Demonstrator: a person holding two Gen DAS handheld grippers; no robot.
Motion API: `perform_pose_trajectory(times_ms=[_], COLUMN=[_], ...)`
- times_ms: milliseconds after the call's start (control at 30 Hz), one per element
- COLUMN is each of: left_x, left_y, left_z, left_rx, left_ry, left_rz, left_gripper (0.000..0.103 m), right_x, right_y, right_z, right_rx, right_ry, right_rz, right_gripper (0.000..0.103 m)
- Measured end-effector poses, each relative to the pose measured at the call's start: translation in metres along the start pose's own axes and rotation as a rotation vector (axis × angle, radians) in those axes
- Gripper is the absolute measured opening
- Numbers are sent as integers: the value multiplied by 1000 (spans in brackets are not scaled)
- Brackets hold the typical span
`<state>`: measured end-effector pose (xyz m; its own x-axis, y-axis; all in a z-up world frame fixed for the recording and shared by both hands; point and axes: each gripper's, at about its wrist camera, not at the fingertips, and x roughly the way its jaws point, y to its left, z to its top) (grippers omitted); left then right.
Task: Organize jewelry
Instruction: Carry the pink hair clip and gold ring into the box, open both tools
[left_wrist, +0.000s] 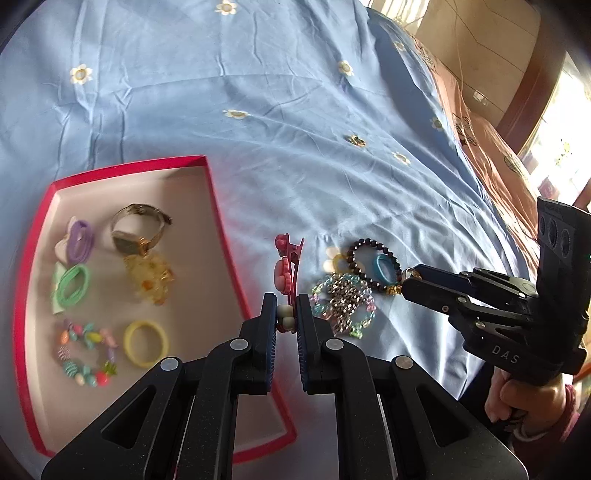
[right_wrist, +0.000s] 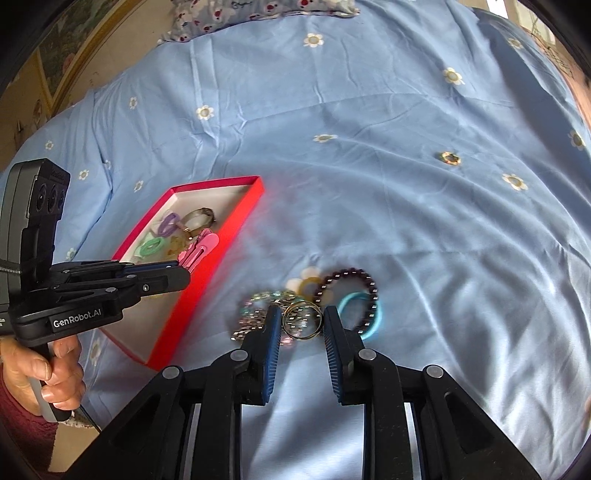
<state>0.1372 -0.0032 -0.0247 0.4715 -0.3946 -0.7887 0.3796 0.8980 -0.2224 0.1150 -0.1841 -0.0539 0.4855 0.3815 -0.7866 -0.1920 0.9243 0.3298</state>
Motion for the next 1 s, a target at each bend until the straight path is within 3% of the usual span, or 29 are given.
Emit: perform_pose_trajectory(times_ms=[767, 1000], left_x=[-56, -66], left_y=[66, 87], left_z=[-54, -68], left_rx=[-149, -179], left_ry=[-49, -42], left_rz=[97, 157], left_gripper=[9, 9], right_x=[21, 36], right_y=[94, 120], right_z=[2, 0], right_rx=[-150, -193], right_ry=[42, 72], right_rz=[143, 186], right_gripper=[23, 23])
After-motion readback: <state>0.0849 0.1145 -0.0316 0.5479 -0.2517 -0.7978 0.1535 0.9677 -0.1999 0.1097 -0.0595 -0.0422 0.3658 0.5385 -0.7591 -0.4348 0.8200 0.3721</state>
